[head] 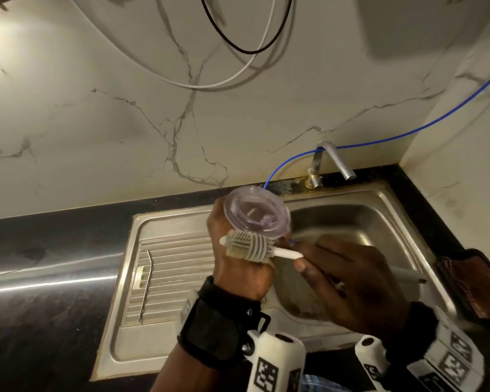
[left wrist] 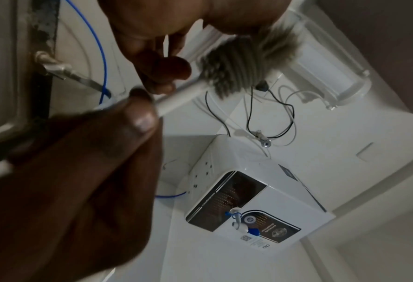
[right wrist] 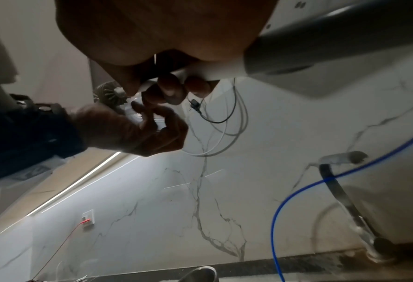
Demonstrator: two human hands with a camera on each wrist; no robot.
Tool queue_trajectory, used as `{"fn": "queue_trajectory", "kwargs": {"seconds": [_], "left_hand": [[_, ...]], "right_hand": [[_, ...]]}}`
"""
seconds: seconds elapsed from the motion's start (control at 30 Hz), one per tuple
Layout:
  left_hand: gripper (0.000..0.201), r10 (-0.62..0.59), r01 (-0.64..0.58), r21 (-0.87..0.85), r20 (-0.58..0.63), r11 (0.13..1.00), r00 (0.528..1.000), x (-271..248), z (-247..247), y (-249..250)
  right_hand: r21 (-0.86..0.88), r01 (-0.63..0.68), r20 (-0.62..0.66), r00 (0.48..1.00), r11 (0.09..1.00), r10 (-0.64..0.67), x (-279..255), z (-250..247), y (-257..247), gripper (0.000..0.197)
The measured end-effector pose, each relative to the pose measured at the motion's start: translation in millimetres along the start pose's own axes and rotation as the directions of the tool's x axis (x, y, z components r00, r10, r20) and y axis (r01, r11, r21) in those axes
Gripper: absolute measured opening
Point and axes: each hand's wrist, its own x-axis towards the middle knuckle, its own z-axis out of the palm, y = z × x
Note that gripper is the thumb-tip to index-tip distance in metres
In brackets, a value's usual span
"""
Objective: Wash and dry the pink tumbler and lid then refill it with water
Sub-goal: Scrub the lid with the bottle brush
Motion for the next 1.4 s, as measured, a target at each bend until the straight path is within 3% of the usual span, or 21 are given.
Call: {"fn": "queue_trajectory", "kwargs": {"seconds": [0.1, 0.23, 0.37, 0.57, 0.67, 0.8, 0.97, 1.03, 1.13, 1.27, 1.37, 1.4], "left_hand": [[0.030, 0.019, -0.020, 0.030, 0.043, 0.999, 0.999, -2.1, 5.5, -1.9], [0.033, 0.062, -0.060, 0.079, -0.018, 0.995, 0.998, 3.7, -0.5, 17.9], [0.034, 0.067, -0.067, 0.079, 0.003, 0.995, 0.998, 3.9, -5.6, 30.7], [0.037, 0.061, -0.056, 0.087, -0.061, 0.995, 0.996, -1.2, 6.8, 10.4], [0.040, 0.009, 0.003, 0.156, -0.072, 0.988, 0.997, -2.8, 11.5, 3.7], [0.038, 0.114, -0.076, 0.315, -0.105, 0.946, 0.988, 1.6, 7.7, 3.7], [0.028, 0.228, -0.215, 0.325, -0.004, 0.921, 0.974, -0.9, 1.0, 30.0], [0.031, 0.203, -0.201, 0.316, 0.026, 0.927, 0.979, 0.4, -5.0, 33.2], [0.062, 0.107, -0.124, 0.287, 0.074, 0.950, 0.992, -0.6, -10.1, 22.4], [0.081, 0.086, -0.104, 0.340, 0.067, 0.935, 0.994, 0.5, -8.5, 19.4], [0.050, 0.016, -0.018, 0.339, 0.008, 0.941, 1.000, -0.3, -3.1, 18.9], [0.052, 0.004, -0.003, 0.343, -0.001, 0.939, 1.000, -0.3, -2.6, 16.2]], "right_hand": [[-0.061, -0.006, 0.006, 1.000, 0.998, 0.006, 4.6, 4.3, -9.1, 0.024], [-0.050, -0.039, -0.011, 0.999, 0.998, 0.038, 2.7, -1.4, -8.3, 0.022], [-0.061, -0.084, 0.011, 0.996, 0.995, 0.085, -4.8, -9.9, 10.9, 0.024], [-0.078, 0.007, 0.036, 0.999, 0.997, -0.005, 4.7, -7.9, -5.1, 0.021], [-0.090, -0.042, -0.006, 0.999, 0.995, 0.042, 14.3, -4.8, -11.8, 0.023], [-0.108, -0.051, 0.027, 0.998, 0.993, 0.054, 29.4, -7.7, -14.4, 0.020], [-0.068, -0.045, 0.066, 0.997, 0.997, 0.049, 22.3, -12.4, 6.5, 0.023], [-0.058, -0.030, 0.083, 0.996, 0.998, 0.034, 15.6, -12.6, 12.1, 0.028], [-0.059, -0.021, 0.067, 0.997, 0.998, 0.025, 19.1, -10.3, 9.9, 0.031], [-0.009, -0.021, 0.076, 0.997, 1.000, 0.021, 24.5, -7.1, 6.9, 0.026], [0.014, -0.045, 0.075, 0.996, 0.999, 0.044, 26.2, -3.5, 2.8, 0.021], [0.008, -0.049, 0.063, 0.997, 0.999, 0.049, 28.6, -2.0, 0.3, 0.018]]}}
